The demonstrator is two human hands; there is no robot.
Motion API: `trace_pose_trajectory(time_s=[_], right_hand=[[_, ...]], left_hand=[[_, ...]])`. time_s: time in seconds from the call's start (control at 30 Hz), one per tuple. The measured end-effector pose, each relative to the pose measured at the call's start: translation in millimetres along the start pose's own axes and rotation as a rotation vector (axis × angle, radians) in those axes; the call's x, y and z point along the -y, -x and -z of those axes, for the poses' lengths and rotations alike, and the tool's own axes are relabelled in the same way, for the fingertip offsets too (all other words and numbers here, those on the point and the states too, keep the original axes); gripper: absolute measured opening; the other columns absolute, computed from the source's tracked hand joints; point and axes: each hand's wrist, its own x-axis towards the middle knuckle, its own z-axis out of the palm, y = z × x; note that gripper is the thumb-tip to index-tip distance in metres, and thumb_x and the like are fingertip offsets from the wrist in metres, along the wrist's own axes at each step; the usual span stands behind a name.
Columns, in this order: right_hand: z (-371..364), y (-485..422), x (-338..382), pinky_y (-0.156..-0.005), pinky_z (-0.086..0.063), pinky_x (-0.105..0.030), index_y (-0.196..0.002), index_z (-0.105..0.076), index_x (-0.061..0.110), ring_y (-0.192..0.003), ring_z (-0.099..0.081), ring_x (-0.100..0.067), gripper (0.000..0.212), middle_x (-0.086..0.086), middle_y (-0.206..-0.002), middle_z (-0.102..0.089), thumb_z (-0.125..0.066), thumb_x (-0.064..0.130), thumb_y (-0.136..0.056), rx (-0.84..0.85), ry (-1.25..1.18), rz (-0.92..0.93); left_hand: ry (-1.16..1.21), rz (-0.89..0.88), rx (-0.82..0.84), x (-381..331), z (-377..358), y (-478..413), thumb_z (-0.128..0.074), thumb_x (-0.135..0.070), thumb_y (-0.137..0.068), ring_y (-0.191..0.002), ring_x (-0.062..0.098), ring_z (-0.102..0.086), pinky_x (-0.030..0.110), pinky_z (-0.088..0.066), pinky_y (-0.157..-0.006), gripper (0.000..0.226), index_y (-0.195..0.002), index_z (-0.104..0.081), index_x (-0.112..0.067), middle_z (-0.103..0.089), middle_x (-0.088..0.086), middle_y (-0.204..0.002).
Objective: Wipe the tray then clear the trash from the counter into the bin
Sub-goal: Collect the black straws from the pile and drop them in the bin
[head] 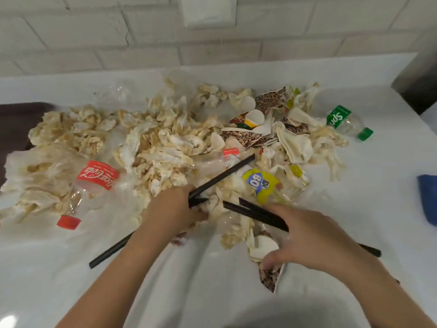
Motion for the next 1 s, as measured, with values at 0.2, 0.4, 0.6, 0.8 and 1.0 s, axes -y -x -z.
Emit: trace_pose_trajectory(time_s=[0.2, 0.4, 0.6, 0.8, 1.0], right_hand=[[-16.1, -29.9, -22.9, -0.074, -0.048, -0.029, -0.126, -0.049, 0.036, -0.096, -0.061, -0.018, 0.068, 0.007, -0.105, -0.064, -0.074, 0.057, -0.066, -0.171, 0.019, -0.066], [10.2, -76.4, -46.9, -0.078, -0.051, -0.034, -0.132, -0.052, 0.025, -0.096, -0.061, -0.024, 0.061, -0.004, -0.109, -0.066, -0.072, 0.04, -0.077, -0.388, -0.152, -0.118], [35.7, -103.6, -50.1, -0.064, -0.043, -0.029, -0.111, -0.063, 0.025, -0.078, -0.059, -0.02, 0.04, -0.002, -0.093, -0.065, -0.077, 0.029, -0.074, -0.499, -0.303, -0.072], [62.2, -89.1, -54.0, -0.063, -0.041, -0.025, -0.104, -0.065, 0.029, -0.08, -0.056, -0.013, 0.051, 0.008, -0.088, -0.062, -0.084, 0.047, -0.06, -0.379, -0.287, -0.033], [80.6, -65.9, -61.0, -0.073, -0.046, -0.031, -0.111, -0.061, 0.02, -0.085, -0.059, -0.02, 0.046, 0.001, -0.088, -0.063, -0.082, 0.024, -0.071, -0.387, -0.36, 0.01]], left_hand=[[0.303, 0.137, -0.189, 21.1, 35.3, -12.6, -0.066, -0.025, -0.084, -0.064, 0.02, -0.06, 0.027, -0.046, -0.051, 0.027, -0.11, -0.064, -0.018, -0.062, -0.001, -0.073], [0.898, 0.21, -0.382, 39.7, 80.9, 3.0, -0.073, -0.024, -0.082, -0.031, -0.002, -0.047, 0.01, -0.031, -0.033, 0.014, -0.082, -0.061, -0.017, -0.054, -0.002, -0.06], [1.03, 0.286, -0.416, 43.7, 102.3, 7.4, -0.076, -0.033, -0.077, -0.029, 0.001, -0.041, 0.015, -0.033, -0.034, 0.028, -0.076, -0.057, -0.012, -0.051, -0.01, -0.034], [0.966, 0.203, -0.398, 37.2, 105.0, 16.9, -0.079, -0.045, -0.07, -0.036, 0.01, -0.039, 0.02, -0.031, -0.038, 0.036, -0.078, -0.065, -0.013, -0.054, -0.001, -0.051], [0.924, 0.218, -0.454, 32.9, 86.9, 20.2, -0.076, -0.042, -0.075, -0.039, 0.012, -0.038, 0.02, -0.031, -0.038, 0.038, -0.078, -0.059, -0.007, -0.049, -0.001, -0.05]])
